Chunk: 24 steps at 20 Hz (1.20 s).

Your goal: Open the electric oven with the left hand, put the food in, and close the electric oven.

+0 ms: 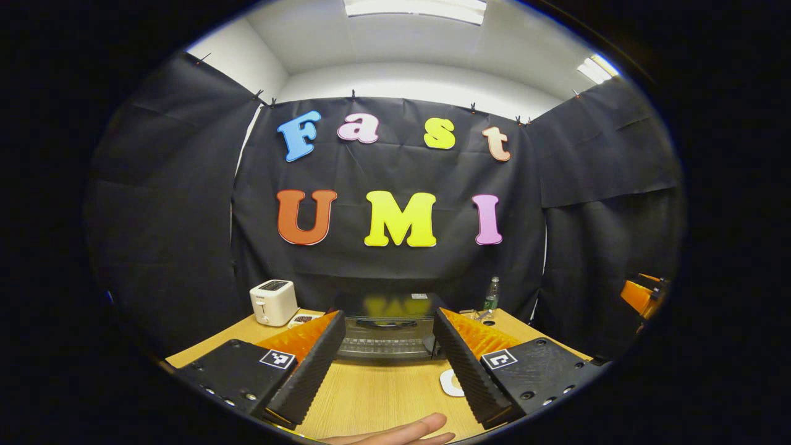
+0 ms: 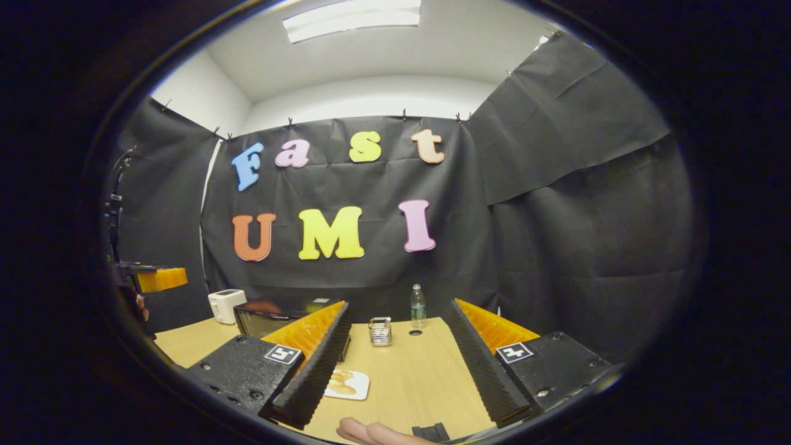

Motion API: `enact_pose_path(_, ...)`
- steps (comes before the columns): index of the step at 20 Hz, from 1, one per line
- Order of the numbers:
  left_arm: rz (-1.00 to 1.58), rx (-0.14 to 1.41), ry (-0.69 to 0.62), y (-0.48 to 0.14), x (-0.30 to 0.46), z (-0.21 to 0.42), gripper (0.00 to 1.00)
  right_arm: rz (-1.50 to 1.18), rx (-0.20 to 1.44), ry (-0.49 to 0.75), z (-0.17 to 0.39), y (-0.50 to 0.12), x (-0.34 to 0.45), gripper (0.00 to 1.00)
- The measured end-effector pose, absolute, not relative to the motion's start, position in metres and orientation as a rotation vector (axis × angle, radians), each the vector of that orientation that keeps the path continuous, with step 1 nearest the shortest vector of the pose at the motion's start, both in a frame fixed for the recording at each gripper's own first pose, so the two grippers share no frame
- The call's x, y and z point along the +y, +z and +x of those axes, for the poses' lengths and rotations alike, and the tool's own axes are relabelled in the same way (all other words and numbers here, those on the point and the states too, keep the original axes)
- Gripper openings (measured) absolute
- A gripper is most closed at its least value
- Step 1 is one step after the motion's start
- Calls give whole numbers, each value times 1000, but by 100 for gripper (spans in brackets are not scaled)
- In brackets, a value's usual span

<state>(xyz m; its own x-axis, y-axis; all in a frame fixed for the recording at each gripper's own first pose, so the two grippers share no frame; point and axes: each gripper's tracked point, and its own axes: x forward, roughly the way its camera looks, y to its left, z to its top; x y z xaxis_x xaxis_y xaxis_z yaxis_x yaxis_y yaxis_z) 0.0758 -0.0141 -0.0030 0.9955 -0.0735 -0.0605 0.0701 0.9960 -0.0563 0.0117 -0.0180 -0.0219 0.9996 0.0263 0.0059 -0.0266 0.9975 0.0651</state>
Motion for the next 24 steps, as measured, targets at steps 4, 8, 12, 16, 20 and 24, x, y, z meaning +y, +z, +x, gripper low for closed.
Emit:
enact_pose_path(4,-74,116,-145,-22,-32,125,92,82,7,37,23,-36,-21,96)
enact_pose_path(8,-53,189,-160,-56,-40,177,93,83,18,54,34,-49,-21,96)
enact_pose_path(12,13,222,-144,-85,-41,228,93,86,17,62,42,-59,-26,96)
enact_pose_path(16,-6,346,-146,-128,-49,266,93,88,10,46,48,-66,-39,96)
enact_pose_path(20,55,384,-122,-147,-48,294,94,89,22,42,52,-76,-47,96)
enact_pose_path(24,32,465,-102,-174,-44,299,96,90,27,28,53,-79,-54,96)
